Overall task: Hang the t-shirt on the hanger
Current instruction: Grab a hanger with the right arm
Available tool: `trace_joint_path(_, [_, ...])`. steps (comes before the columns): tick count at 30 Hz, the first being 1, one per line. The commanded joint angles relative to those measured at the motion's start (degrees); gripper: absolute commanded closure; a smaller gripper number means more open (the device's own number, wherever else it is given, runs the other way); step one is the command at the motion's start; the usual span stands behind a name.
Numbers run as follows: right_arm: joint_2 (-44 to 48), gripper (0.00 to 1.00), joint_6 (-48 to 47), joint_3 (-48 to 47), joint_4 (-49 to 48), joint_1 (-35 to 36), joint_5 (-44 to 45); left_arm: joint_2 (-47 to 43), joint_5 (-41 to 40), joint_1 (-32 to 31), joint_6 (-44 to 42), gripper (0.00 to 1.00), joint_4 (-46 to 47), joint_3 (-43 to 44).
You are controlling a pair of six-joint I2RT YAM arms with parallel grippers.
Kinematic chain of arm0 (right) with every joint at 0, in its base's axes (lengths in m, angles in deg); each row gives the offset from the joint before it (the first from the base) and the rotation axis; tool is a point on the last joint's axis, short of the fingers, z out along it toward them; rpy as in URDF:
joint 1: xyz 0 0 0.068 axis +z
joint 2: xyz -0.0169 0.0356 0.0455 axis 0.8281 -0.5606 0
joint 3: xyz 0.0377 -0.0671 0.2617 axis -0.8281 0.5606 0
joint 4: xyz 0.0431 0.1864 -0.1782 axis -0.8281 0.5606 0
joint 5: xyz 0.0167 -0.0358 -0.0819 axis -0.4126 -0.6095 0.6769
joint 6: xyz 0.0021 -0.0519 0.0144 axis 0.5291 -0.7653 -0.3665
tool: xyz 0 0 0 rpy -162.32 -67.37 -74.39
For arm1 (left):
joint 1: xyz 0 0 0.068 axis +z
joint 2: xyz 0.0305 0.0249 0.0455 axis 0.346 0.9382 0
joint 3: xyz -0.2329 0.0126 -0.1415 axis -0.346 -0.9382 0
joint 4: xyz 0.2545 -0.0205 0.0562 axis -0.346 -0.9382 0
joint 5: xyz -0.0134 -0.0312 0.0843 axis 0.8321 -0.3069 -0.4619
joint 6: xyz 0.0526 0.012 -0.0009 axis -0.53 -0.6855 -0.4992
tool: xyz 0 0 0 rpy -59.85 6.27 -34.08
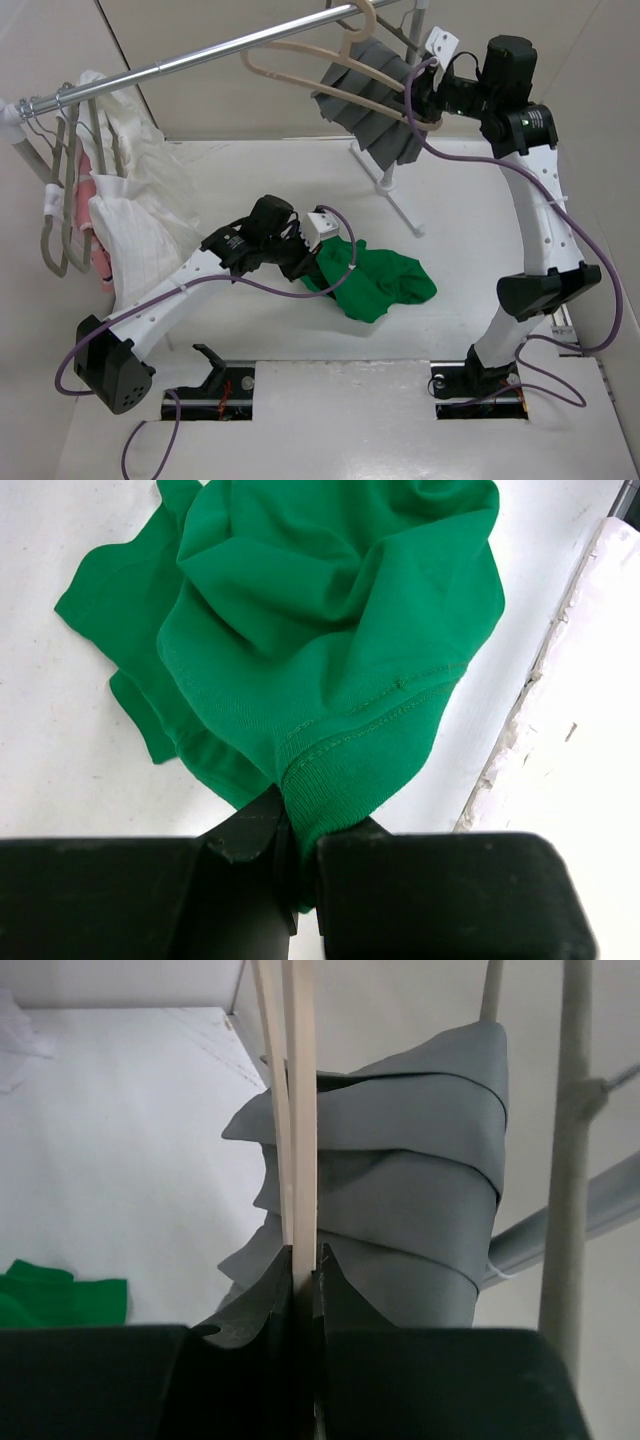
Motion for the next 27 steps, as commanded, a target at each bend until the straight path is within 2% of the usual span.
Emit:
trace_joint_path(1, [2.77,1.00,0.86,-0.14,-1.26,0.58,-0.55,-0.90,0.34,0.07,-0.26,1.00,0.82,2.13])
trace_joint_path(6, [5.67,1.00,3.68,1.70,-4.25,2.60,2.52,-0.90,-0.18,0.07,-0.26,1.00,0.82,2.13])
trace_joint_path(10, [11.73,1.00,7.10,6.96,-14.33,5.41,6.04,-0.90,-0.19,0.07,-0.26,1.00,0.82,2.13])
trace_joint_path(12, [14.55,1.00,7.90,8.56,-16.03,6.38,6.58,-0.90,-0.19,0.07,-0.26,1.00,0.82,2.13])
trace_joint_path(17, [17.80,1.00,7.90,11.36,-15.51,8.40,7.28,-0.90,-0.19,0.07,-0.26,1.00,0.82,2.13])
trace_joint_path(22, [25.35,1.00,7.90,23.57,-12.44,8.41,9.65,-0.90,-0.71,0.07,0.80,1.00,0.82,2.13])
trace_joint_path(27, [37.82,1.00,7.90,36.66,-5.15,7.18,18.15,-0.90,-0.54,1.47,2.82,1.00,0.82,2.13])
